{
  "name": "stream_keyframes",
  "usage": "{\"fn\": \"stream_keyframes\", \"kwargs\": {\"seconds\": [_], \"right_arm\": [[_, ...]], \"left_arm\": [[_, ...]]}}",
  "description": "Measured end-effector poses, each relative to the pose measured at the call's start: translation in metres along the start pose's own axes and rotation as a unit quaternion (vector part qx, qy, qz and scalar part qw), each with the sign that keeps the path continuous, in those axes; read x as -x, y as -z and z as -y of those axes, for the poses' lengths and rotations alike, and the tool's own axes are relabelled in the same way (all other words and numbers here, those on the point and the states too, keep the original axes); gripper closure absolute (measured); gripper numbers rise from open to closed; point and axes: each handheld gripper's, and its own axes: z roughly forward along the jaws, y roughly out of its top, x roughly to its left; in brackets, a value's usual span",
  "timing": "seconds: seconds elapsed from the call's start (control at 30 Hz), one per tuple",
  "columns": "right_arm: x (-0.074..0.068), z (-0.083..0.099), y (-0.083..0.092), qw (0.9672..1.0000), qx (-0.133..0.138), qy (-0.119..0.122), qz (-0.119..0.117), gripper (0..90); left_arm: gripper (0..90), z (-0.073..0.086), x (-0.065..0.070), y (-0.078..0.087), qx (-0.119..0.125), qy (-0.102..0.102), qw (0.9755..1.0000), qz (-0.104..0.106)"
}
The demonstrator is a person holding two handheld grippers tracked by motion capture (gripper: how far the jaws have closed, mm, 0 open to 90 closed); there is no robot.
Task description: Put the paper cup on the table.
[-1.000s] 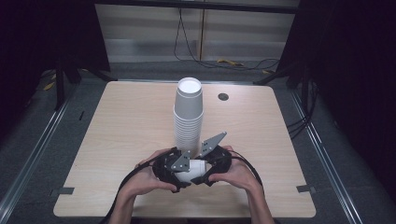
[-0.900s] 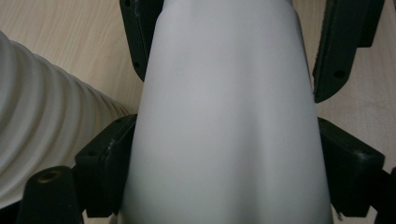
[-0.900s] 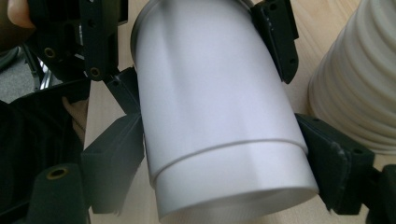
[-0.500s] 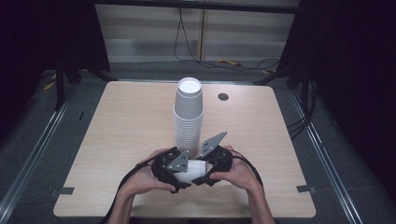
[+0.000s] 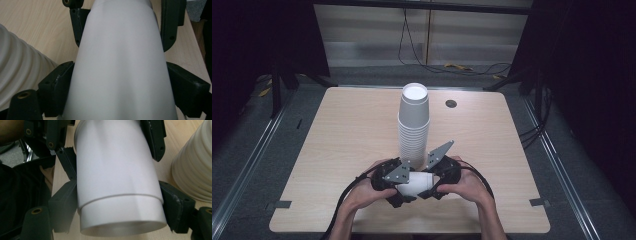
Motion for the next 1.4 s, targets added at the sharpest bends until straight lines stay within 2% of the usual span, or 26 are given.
{"fn": "stream_keyframes", "kwargs": {"seconds": [0.13, 0.23, 0.33, 0.4, 0.43, 0.53, 0.57, 0.67, 0.77, 0.8, 0.93, 1.0, 1.03, 1.1, 1.13, 1.17, 1.27, 1.3, 1.4], "right_arm": [[-0.003, 0.0, 0.002, 1.0, -0.001, 0.006, 0.008, 23.1], [-0.002, 0.0, 0.005, 0.9999, 0.009, 0.005, 0.007, 23.2], [-0.001, 0.001, 0.005, 0.9999, 0.005, 0.007, 0.011, 23.2], [-0.001, 0.003, 0.004, 0.9999, 0.003, 0.001, 0.013, 23.2], [0.0, 0.004, 0.005, 0.9998, 0.01, 0.005, 0.013, 23.2], [-0.001, 0.005, 0.008, 0.9997, 0.019, -0.004, 0.016, 23.2], [-0.001, 0.006, 0.008, 0.9996, 0.017, -0.006, 0.023, 23.1], [0.0, 0.008, 0.008, 0.9995, 0.021, -0.009, 0.023, 23.0], [0.001, 0.014, 0.007, 0.9984, 0.04, -0.022, 0.033, 22.9], [0.002, 0.016, 0.007, 0.9981, 0.045, -0.025, 0.034, 22.9], [0.001, 0.023, 0.007, 0.9972, 0.052, -0.034, 0.042, 22.9], [0.001, 0.025, 0.007, 0.9969, 0.054, -0.04, 0.041, 22.9], [0.001, 0.027, 0.007, 0.9965, 0.059, -0.04, 0.043, 22.9], [0.0, 0.029, 0.007, 0.9959, 0.067, -0.044, 0.042, 22.9], [0.0, 0.03, 0.007, 0.9957, 0.07, -0.046, 0.041, 23.0], [0.0, 0.032, 0.006, 0.9954, 0.071, -0.048, 0.042, 23.0], [0.0, 0.037, 0.006, 0.9941, 0.083, -0.053, 0.044, 23.0], [0.0, 0.039, 0.006, 0.9936, 0.088, -0.054, 0.046, 23.0], [0.0, 0.043, 0.006, 0.9922, 0.1, -0.056, 0.05, 23.0]], "left_arm": [[14.6, -0.001, 0.0, 0.003, 0.015, -0.006, 0.9999, 0.003], [13.7, -0.002, 0.0, 0.008, 0.021, -0.015, 0.9996, -0.006], [15.2, -0.001, -0.001, 0.013, 0.041, -0.006, 0.9991, -0.005], [15.5, 0.001, -0.001, 0.017, 0.064, 0.002, 0.9979, -0.011], [15.7, 0.002, -0.001, 0.018, 0.067, 0.003, 0.9977, -0.013], [15.6, 0.003, -0.001, 0.02, 0.066, 0.005, 0.9976, -0.017], [15.7, 0.005, -0.001, 0.022, 0.076, 0.015, 0.9967, -0.024], [15.7, 0.008, -0.001, 0.027, 0.106, 0.026, 0.9936, -0.029], [15.7, 0.014, 0.001, 0.031, 0.126, 0.057, 0.9895, -0.043], [15.7, 0.016, 0.002, 0.032, 0.131, 0.06, 0.9887, -0.043], [15.7, 0.025, 0.004, 0.038, 0.162, 0.081, 0.9816, -0.059], [15.6, 0.028, 0.004, 0.04, 0.181, 0.095, 0.9774, -0.055], [15.6, 0.028, 0.005, 0.041, 0.184, 0.097, 0.9765, -0.058], [15.6, 0.029, 0.007, 0.04, 0.183, 0.1, 0.9758, -0.065], [15.6, 0.029, 0.008, 0.039, 0.179, 0.1, 0.9764, -0.068], [15.7, 0.03, 0.008, 0.039, 0.181, 0.102, 0.9757, -0.07], [15.5, 0.032, 0.01, 0.039, 0.199, 0.111, 0.9701, -0.083], [15.5, 0.032, 0.01, 0.039, 0.198, 0.11, 0.9705, -0.082], [15.6, 0.033, 0.011, 0.037, 0.205, 0.114, 0.9685, -0.084]]}}
